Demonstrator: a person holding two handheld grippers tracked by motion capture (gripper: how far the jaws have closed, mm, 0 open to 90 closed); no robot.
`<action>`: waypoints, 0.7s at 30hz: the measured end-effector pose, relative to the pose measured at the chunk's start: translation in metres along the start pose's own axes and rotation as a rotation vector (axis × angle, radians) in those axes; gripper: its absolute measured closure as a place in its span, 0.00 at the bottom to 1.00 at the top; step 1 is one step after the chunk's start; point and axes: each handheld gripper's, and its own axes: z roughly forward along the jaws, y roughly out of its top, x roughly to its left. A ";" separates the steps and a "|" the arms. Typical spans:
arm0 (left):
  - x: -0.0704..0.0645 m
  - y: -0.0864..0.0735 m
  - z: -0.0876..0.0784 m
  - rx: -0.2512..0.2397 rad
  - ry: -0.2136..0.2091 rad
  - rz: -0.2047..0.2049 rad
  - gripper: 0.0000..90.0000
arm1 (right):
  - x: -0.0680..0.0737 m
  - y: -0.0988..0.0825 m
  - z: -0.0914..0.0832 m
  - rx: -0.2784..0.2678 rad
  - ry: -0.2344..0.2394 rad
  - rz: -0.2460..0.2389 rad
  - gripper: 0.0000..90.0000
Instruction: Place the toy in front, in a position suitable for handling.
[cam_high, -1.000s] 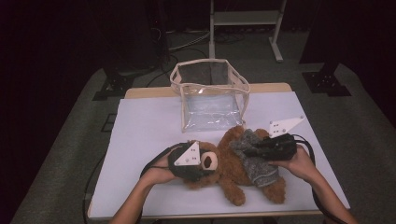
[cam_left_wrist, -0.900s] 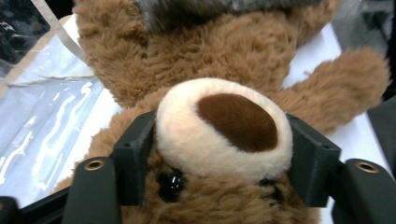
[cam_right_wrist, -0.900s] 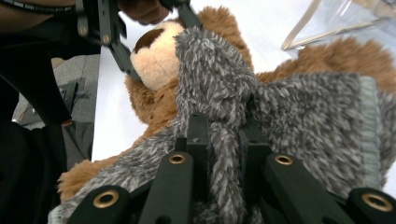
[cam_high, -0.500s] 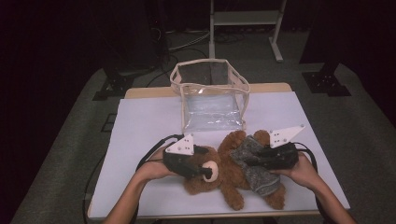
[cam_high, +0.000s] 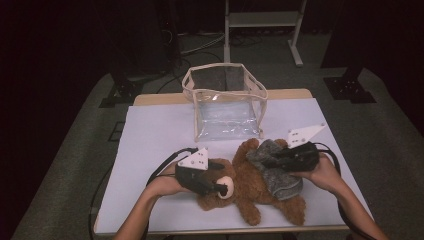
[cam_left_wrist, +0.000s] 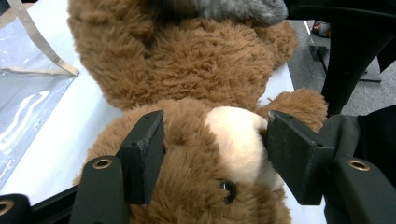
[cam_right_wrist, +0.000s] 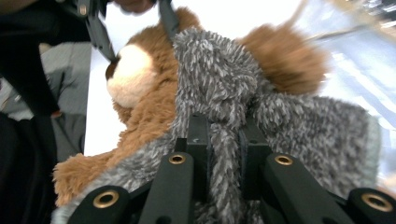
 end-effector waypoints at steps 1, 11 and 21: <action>0.001 0.000 -0.002 -0.002 0.005 -0.003 0.39 | 0.002 -0.001 0.006 0.015 0.004 -0.007 0.87; 0.017 -0.005 -0.012 0.050 0.067 -0.060 0.36 | 0.018 -0.020 0.002 -0.004 0.039 -0.021 0.87; 0.011 -0.007 -0.003 0.062 0.009 -0.065 0.41 | -0.004 0.006 -0.012 -0.069 -0.019 0.010 0.87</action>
